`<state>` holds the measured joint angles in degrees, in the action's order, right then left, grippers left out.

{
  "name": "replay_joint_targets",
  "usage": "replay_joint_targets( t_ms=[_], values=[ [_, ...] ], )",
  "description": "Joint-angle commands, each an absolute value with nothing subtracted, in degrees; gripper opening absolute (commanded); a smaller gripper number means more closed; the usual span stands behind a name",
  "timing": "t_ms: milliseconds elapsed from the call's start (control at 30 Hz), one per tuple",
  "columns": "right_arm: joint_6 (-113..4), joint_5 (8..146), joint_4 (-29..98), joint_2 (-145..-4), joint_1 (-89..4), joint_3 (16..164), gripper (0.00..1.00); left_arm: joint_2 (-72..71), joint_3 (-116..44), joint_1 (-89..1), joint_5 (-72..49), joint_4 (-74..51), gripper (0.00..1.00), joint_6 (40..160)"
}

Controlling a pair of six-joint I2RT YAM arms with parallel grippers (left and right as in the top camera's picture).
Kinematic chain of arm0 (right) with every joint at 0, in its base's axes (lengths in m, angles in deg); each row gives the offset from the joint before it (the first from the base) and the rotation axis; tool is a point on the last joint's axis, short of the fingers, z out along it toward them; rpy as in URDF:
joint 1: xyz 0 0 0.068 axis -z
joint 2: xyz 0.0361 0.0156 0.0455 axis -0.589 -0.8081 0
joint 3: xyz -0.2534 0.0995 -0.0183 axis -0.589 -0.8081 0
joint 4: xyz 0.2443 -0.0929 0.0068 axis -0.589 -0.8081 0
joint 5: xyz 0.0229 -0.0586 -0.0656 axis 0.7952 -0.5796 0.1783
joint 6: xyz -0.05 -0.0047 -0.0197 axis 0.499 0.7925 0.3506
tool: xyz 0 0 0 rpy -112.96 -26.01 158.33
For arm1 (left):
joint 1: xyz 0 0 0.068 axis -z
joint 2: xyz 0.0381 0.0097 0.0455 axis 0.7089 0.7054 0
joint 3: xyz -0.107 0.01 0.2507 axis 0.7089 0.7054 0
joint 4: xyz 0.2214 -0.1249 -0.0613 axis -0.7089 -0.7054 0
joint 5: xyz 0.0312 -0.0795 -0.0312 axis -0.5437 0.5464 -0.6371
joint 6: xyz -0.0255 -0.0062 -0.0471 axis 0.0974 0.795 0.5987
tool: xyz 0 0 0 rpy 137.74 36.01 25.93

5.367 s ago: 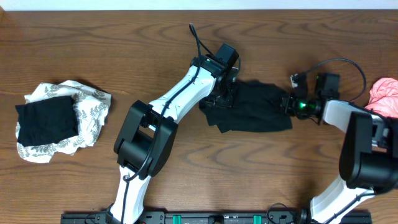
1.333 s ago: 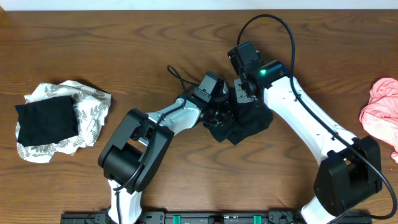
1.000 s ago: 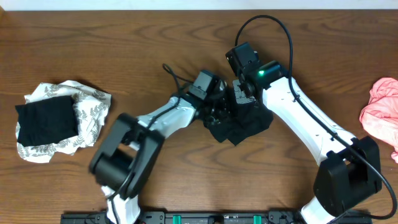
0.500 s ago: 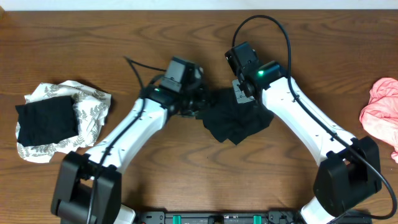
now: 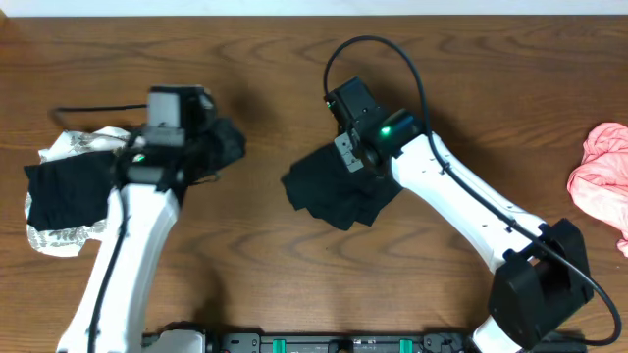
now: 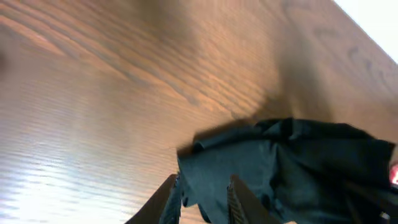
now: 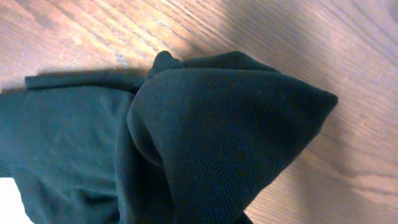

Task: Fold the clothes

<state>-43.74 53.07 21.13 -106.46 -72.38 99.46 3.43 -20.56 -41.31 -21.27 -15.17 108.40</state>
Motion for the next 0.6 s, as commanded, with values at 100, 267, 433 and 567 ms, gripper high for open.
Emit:
replay_joint_targets(
  t_ms=[100,267,433,567],
  values=[
    [-37.1,48.0,21.5,-110.9,-76.0,100.7,0.01,-3.5,-20.5,-45.2,-22.2,-16.9,0.26,105.1],
    [-36.8,38.3,21.5,-112.6,-78.0,100.7,0.01,-7.0,-20.5,-47.5,-22.2,-18.9,0.26,102.8],
    [-33.9,37.6,21.6,-112.7,-80.5,100.7,0.01,-8.0,-20.5,-48.7,-22.2,-20.5,0.27,102.5],
    [-33.4,37.2,21.8,-113.1,-83.2,100.7,0.01,-8.0,-20.5,-48.7,-22.2,-20.9,0.26,102.3]
  ],
)
